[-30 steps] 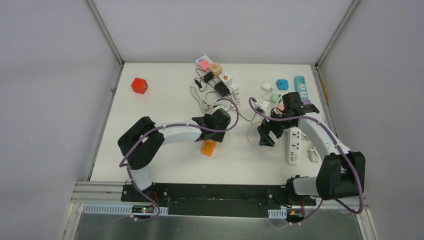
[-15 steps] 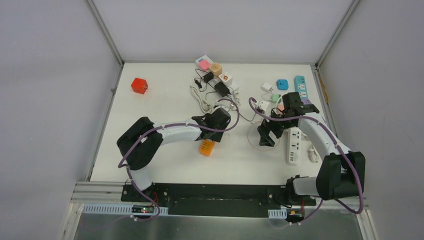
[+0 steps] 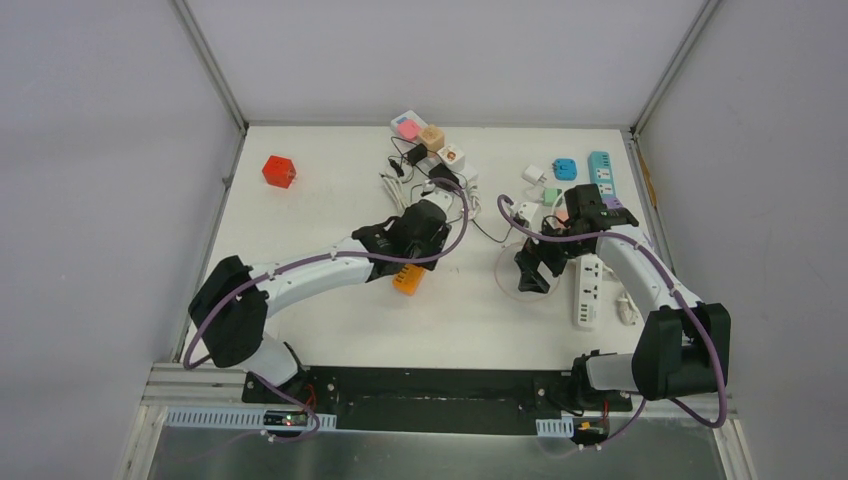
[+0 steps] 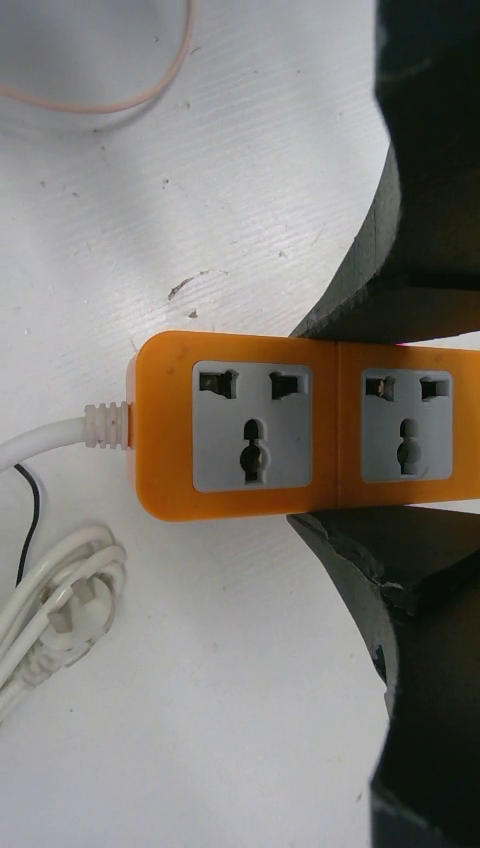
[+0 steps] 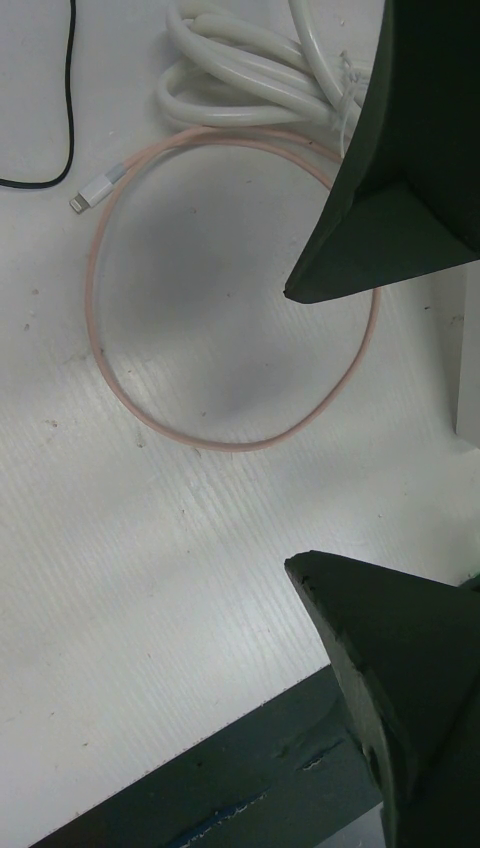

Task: Pull the plug off the socket
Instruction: Move the socket to the corner of the board.

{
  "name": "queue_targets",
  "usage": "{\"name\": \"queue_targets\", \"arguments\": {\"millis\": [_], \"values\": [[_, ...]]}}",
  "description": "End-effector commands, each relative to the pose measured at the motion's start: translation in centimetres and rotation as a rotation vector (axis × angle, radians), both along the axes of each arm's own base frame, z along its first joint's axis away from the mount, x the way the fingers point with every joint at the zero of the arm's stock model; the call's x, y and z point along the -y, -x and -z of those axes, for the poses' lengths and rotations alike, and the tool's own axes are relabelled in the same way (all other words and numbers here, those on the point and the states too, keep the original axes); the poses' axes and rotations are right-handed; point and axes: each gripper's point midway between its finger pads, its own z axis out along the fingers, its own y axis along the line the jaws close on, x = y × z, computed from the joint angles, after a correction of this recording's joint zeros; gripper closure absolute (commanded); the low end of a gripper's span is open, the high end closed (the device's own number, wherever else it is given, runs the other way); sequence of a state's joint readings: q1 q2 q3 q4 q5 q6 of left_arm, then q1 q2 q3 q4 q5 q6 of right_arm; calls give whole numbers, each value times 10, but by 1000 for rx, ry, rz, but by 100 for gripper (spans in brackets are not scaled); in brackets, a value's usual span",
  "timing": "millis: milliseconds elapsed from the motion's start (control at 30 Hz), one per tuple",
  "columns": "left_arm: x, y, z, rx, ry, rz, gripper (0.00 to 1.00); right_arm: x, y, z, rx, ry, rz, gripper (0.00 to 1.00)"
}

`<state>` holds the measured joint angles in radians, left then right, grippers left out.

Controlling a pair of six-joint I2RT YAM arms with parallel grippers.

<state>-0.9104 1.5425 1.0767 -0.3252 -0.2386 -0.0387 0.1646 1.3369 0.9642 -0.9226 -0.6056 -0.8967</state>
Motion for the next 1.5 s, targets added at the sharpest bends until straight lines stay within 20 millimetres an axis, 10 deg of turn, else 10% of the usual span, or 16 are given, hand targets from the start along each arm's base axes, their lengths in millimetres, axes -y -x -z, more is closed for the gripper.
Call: {"name": "queue_targets", "arguments": {"millis": [0,600,1467], "values": [[-4,-6,-48,130,47,5,100,-2,-2,-2,15,0,-27,0],[-38,-20,-130,293,172,-102,100,-1,-1,0,10,7,-26,0],[-75,-20,-171,357,367,-177,100,0,-1,3,-3,17,-28,0]]}}
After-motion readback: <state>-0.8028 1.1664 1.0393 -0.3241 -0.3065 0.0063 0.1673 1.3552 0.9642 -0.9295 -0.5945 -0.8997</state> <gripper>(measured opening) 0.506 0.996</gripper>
